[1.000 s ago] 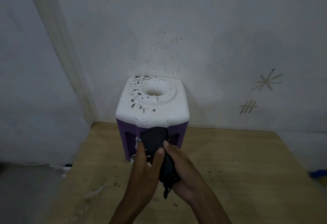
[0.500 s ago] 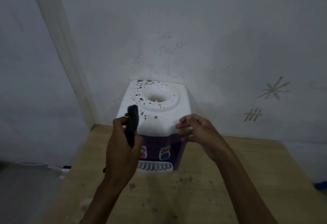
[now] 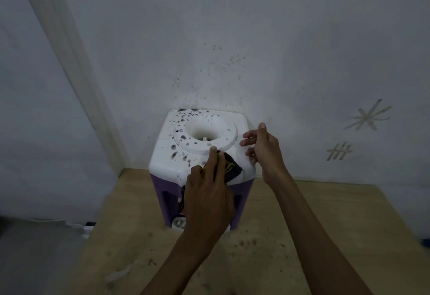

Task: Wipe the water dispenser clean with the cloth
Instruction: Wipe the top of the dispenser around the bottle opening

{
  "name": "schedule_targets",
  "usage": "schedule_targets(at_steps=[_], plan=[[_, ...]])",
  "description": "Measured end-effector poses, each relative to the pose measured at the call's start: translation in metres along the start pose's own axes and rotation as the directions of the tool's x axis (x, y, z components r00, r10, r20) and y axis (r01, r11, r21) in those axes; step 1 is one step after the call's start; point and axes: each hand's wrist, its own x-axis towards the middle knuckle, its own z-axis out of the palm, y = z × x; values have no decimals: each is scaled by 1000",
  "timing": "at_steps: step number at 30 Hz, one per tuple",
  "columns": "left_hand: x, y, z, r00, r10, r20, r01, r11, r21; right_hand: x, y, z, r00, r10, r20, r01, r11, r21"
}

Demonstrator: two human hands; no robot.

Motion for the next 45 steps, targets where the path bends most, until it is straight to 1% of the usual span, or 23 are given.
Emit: schedule_targets(at_steps=[1, 4, 7, 11, 14, 16, 17, 20, 22, 26, 29, 30, 32, 35, 38, 41, 45], plan=[[0, 0, 3, 1000, 20, -13, -20, 1000, 14, 2, 0, 1, 1000, -4, -3, 4, 1000, -7], [1, -9, 10, 989, 144, -17, -141, 982, 123, 11, -4, 2, 1000, -20, -20, 19, 1000, -16], [4, -17, 11, 987, 157, 17, -158, 977, 140, 23, -7, 6, 996, -79, -48, 78, 997, -29], [-1, -27, 2, 982, 185, -25, -178, 969, 173, 32, 0, 18, 989, -126, -83, 121, 990, -69], [-7, -32, -5, 987, 153, -50, -145, 980, 135, 34, 16, 29, 970, -171, -171, 153, 981, -116], [-5, -27, -4, 988, 137, -69, -128, 983, 128, 34, 21, 32, 957, -202, -210, 183, 977, -106], [-2, -24, -1, 988, 144, -56, -136, 982, 132, 34, 21, 32, 953, -211, -218, 193, 976, -102], [10, -22, 2, 984, 176, -6, -174, 976, 133, 35, 24, 33, 940, -250, -232, 227, 967, -119], [12, -26, 1, 982, 188, -13, -185, 973, 137, 36, 26, 33, 935, -264, -236, 242, 963, -120], [-7, -46, -2, 986, 162, -25, -158, 982, 106, 38, 29, 31, 932, -273, -240, 255, 962, -101], [-14, -53, -6, 996, 76, -38, -72, 993, 90, 38, 31, 30, 926, -282, -251, 268, 959, -91], [-11, -49, -7, 997, 72, -41, -69, 994, 86, 38, 31, 30, 924, -287, -252, 272, 958, -93], [-2, -38, -8, 995, 94, -24, -92, 994, 66, 37, 32, 32, 917, -307, -255, 287, 951, -112], [4, -33, -5, 995, 87, 52, -89, 995, 42, 35, 32, 32, 899, -350, -263, 317, 935, -160], [-7, -46, -8, 997, 81, 9, -81, 996, 39, 33, 33, 33, 872, -394, -290, 335, 912, -235], [-14, -59, -16, 994, 105, -39, -102, 992, 75, 32, 32, 33, 883, -365, -296, 299, 922, -245], [-6, -49, -14, 996, 61, -59, -56, 995, 86, 33, 31, 32, 903, -328, -279, 270, 936, -226]])
